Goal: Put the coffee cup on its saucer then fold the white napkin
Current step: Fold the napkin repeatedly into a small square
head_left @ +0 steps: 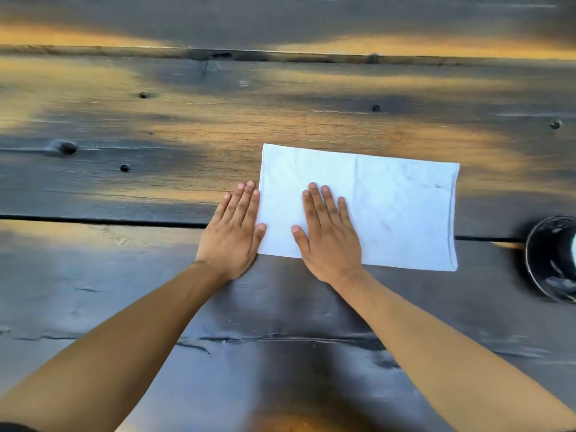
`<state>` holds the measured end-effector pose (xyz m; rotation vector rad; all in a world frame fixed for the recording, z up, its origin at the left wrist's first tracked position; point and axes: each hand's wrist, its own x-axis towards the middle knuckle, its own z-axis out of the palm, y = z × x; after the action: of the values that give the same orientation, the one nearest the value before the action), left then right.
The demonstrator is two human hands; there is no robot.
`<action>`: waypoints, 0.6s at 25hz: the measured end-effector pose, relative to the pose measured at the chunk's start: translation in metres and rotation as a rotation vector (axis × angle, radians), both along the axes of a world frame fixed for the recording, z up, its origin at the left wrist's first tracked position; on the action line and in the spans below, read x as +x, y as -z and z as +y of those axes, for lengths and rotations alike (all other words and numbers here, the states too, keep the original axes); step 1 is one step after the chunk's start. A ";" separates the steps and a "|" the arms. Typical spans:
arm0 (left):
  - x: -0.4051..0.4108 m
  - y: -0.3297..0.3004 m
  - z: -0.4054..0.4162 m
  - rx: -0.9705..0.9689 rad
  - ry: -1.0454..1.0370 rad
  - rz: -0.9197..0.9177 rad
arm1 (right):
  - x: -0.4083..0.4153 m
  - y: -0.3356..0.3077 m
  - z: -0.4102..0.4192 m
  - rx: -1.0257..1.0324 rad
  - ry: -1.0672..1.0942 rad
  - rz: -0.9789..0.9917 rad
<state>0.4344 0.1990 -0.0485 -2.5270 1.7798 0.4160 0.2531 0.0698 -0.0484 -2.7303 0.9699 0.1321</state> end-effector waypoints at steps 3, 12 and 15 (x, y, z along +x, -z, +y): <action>-0.001 0.000 0.000 0.010 -0.013 -0.003 | -0.080 0.000 -0.040 -0.048 0.080 0.106; -0.003 -0.002 -0.001 0.007 -0.026 -0.008 | -0.120 -0.018 -0.052 0.045 0.327 0.039; -0.004 -0.002 -0.002 -0.012 -0.024 -0.009 | -0.037 -0.026 -0.012 0.086 0.210 -0.092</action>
<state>0.4306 0.1972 -0.0467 -2.5568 1.7555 0.3952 0.2166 0.0577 -0.0221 -2.5148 1.1866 0.0105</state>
